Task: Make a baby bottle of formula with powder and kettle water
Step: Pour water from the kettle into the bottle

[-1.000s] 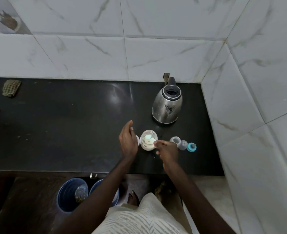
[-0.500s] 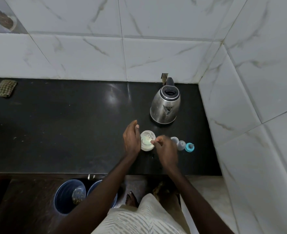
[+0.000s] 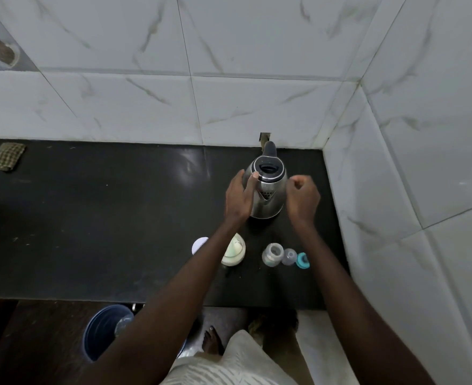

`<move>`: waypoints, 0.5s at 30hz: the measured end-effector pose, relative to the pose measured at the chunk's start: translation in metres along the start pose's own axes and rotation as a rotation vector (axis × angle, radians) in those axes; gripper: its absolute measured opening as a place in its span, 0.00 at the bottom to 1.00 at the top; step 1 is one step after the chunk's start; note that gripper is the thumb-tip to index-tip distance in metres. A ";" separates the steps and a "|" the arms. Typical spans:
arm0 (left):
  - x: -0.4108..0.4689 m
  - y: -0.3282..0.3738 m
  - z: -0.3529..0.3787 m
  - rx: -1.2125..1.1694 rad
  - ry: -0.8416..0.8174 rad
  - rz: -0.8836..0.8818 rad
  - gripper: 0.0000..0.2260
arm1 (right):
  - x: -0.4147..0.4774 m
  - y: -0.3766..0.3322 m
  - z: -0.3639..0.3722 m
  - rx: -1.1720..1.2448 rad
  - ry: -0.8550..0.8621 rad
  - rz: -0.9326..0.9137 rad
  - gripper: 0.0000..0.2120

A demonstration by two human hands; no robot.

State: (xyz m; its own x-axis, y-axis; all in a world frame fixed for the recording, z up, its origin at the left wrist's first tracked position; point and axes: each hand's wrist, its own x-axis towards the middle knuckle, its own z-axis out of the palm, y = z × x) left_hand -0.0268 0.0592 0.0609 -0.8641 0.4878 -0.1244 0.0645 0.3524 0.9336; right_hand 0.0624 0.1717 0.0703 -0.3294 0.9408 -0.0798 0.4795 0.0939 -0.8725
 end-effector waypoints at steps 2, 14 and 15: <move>0.014 0.007 0.007 -0.029 -0.033 -0.078 0.07 | 0.029 -0.010 0.003 0.007 -0.064 0.035 0.12; 0.049 0.017 0.026 -0.260 -0.018 -0.421 0.27 | 0.097 -0.037 0.040 0.305 -0.637 0.339 0.13; 0.049 0.017 0.027 -0.277 -0.006 -0.427 0.26 | 0.099 -0.035 0.039 0.311 -0.634 0.349 0.13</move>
State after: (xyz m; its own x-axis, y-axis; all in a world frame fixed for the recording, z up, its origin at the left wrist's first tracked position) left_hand -0.0543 0.1108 0.0616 -0.7814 0.3518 -0.5155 -0.4293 0.2964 0.8531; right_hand -0.0188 0.2484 0.0739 -0.6474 0.5251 -0.5524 0.4220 -0.3565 -0.8335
